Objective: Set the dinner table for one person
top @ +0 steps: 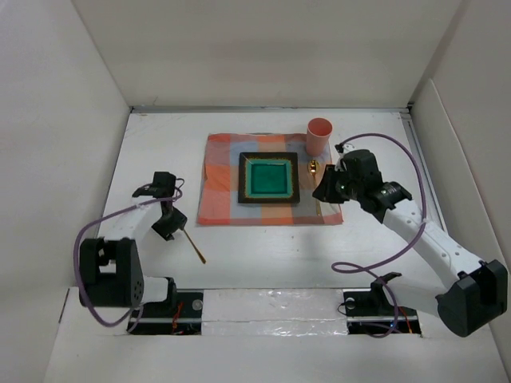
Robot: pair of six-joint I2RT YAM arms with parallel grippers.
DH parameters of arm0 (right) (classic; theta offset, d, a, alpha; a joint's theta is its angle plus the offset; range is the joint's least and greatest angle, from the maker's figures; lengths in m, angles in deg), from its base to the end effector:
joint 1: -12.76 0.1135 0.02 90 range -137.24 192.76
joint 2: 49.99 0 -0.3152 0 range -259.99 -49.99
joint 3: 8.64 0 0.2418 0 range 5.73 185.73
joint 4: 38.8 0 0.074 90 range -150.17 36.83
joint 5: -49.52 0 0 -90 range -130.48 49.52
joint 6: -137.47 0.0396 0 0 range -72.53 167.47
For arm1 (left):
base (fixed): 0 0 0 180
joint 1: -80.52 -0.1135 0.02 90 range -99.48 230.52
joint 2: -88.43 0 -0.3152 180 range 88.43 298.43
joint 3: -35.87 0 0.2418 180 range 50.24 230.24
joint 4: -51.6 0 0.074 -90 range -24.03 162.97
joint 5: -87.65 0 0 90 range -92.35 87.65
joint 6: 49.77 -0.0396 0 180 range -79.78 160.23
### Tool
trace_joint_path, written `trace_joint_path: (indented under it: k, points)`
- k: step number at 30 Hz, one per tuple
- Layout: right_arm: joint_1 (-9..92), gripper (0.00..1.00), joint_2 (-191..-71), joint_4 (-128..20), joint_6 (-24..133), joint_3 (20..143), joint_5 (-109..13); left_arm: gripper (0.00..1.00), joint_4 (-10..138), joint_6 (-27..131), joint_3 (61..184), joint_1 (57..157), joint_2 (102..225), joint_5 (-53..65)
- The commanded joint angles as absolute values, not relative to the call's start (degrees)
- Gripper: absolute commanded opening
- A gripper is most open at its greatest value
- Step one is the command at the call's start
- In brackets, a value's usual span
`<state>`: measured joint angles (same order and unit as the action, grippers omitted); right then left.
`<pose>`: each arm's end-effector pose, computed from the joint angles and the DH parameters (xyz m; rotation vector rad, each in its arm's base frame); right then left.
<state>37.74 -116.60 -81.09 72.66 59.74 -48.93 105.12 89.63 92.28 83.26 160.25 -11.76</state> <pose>0.1993 0.0993 0.3367 -0.0756 2.3467 0.6154 0.1955 -0.0029 0.2432 -1.1237 2.4996 -0.0214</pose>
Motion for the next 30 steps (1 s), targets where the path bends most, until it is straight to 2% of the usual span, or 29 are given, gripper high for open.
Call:
trace_joint_path:
  k: [1, 4, 8, 15, 23, 30]
  points:
    - [38.08, 0.26, -113.98, -76.73, 72.78, 59.43, -49.8, 0.37, 102.45, 88.22, 93.66, 82.98, 165.94, -13.6]
    - [38.08, 0.27, -113.71, -76.46, 72.69, 59.6, -48.39, 0.37, 101.83, 88.57, 93.57, 85.61, 166.57, -14.82]
    - [38.08, 0.27, -114.94, -76.2, 72.6, 60.13, -49.36, 0.39, 100.51, 87.43, 92.43, 85.62, 160.87, -13.16]
    - [38.6, 0.27, -117.84, -76.02, 72.08, 60.83, -49.8, 0.4, 102.63, 86.46, 93.31, 85.62, 159.01, -11.41]
    - [38.6, 0.27, -118.11, -76.02, 72.25, 61.27, -49.71, 0.41, 100.43, 83.38, 93.39, 85.62, 167.71, -10.43]
    - [39.13, 0.27, -119.16, -76.11, 71.81, 62.76, -49.1, 0.36, 99.98, 82.41, 93.21, 85.62, 170.87, -8.76]
